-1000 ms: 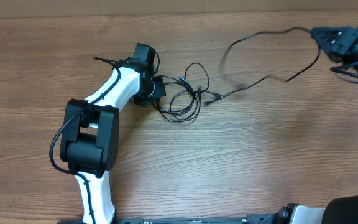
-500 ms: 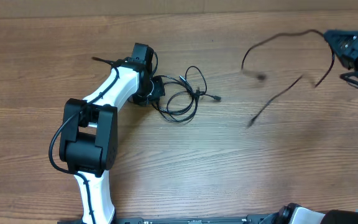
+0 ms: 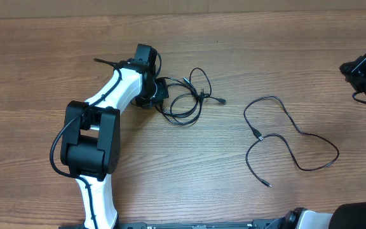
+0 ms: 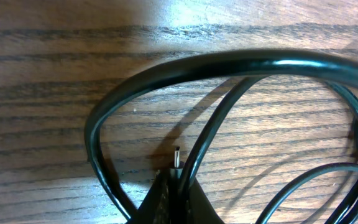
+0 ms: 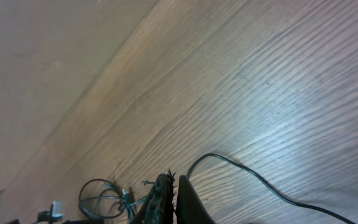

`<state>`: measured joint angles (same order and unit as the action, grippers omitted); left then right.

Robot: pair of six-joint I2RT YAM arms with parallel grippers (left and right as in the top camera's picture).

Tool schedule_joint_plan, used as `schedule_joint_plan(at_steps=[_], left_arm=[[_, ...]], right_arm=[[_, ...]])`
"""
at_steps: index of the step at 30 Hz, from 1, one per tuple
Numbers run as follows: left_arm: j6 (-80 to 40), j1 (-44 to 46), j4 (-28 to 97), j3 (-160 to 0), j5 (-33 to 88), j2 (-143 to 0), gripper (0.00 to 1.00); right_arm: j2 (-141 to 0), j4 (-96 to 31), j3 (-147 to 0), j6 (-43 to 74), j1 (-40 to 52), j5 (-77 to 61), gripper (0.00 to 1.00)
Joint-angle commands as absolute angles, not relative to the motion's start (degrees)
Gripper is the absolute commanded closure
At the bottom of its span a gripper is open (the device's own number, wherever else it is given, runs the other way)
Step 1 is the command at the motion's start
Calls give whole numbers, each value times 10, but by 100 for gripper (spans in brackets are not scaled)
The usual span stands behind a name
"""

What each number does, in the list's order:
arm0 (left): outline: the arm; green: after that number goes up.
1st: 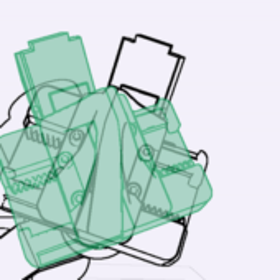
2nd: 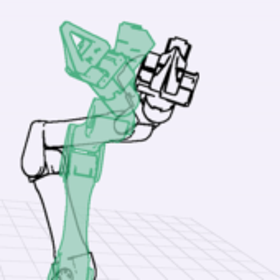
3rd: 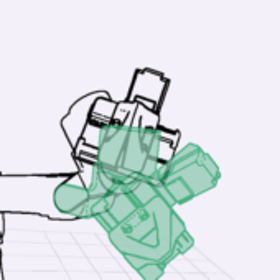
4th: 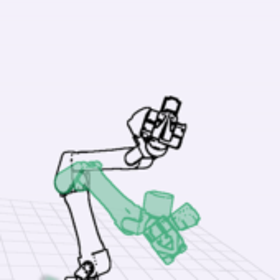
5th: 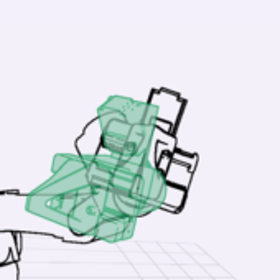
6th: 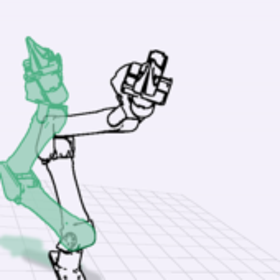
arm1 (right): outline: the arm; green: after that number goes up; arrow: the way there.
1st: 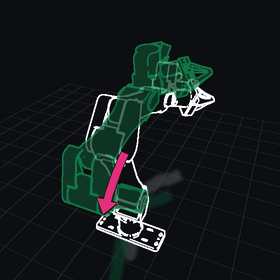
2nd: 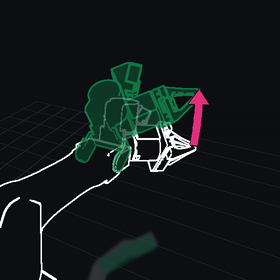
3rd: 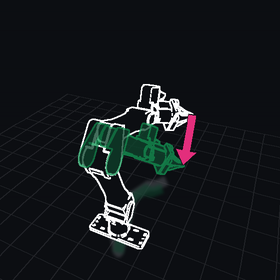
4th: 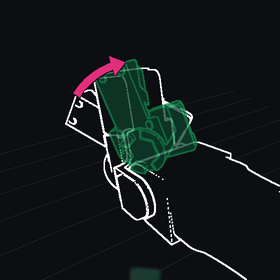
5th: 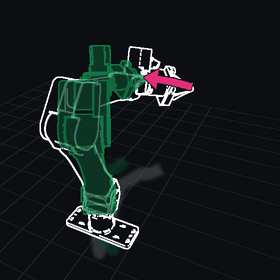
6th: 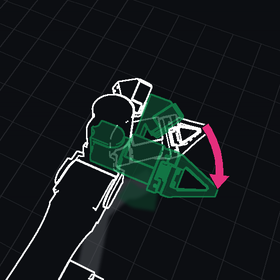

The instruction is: Untangle cables

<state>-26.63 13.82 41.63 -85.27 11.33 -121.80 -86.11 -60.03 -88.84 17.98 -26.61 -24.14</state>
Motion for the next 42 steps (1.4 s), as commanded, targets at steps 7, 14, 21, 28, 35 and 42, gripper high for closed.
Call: schedule_joint_plan(at_steps=[7, 14, 21, 28, 35, 42], left_arm=[[-262, 134, 421, -849, 106, -1244, 95], [-262, 134, 421, -849, 106, -1244, 94], [-262, 134, 421, -849, 106, -1244, 94], [-262, 134, 421, -849, 106, -1244, 94], [-262, 134, 420, -849, 106, -1244, 93], [-262, 134, 420, -849, 106, -1244, 93]], right_arm=[[-860, -672, -883, 175, -192, -203, 95], [-860, -668, -798, 175, -81, -175, 43], [-860, -584, -660, 199, -25, -154, 39], [-860, -464, -537, 262, -19, -104, 50], [-862, -362, -488, 190, 38, -69, 60], [-891, -305, -486, 188, 96, 8, 67]])
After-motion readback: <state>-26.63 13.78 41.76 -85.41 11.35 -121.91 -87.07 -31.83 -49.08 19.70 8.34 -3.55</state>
